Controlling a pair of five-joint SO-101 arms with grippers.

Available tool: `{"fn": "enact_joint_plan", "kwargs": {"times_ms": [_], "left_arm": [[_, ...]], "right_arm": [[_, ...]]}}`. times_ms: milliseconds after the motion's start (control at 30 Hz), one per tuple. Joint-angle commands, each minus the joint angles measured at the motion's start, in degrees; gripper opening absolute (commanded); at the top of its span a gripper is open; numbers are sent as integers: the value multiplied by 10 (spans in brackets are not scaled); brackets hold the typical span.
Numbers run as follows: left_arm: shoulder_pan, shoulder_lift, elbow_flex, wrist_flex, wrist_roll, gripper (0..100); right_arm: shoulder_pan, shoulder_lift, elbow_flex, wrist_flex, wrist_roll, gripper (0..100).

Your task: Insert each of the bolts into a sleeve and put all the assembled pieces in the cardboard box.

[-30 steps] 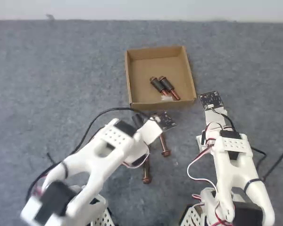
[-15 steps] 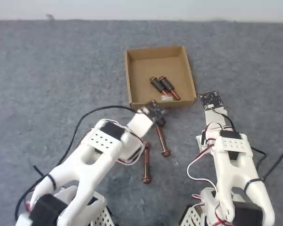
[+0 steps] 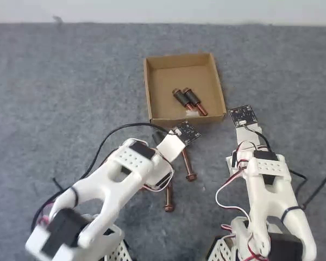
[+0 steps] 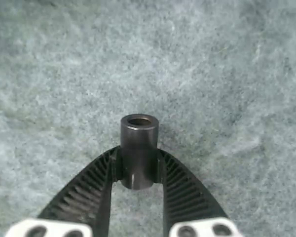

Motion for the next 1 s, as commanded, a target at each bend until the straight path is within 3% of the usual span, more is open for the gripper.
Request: {"fn": "enact_joint_plan", "kwargs": {"times_ms": [0,133,300,600,767,967], "left_arm": [[-2,49,-59,17,0,133],[-40,79,-89,25,2,121],[-29,91,-97,24,0,6],[-60,82,-99,63,-1,9],[-124,0,-79,66,0,9],[-136,-168,-10,81,1,9]], "right_arm": [[7,-1,-40,-4,4,6],[7,-1,-40,-4,5,6],[7,-1,-40,-5,5,6],[7,-1,-39,-6,5,6],[7,-1,-39,-7,5,6],[7,0,-39,-7,4,6]]}}
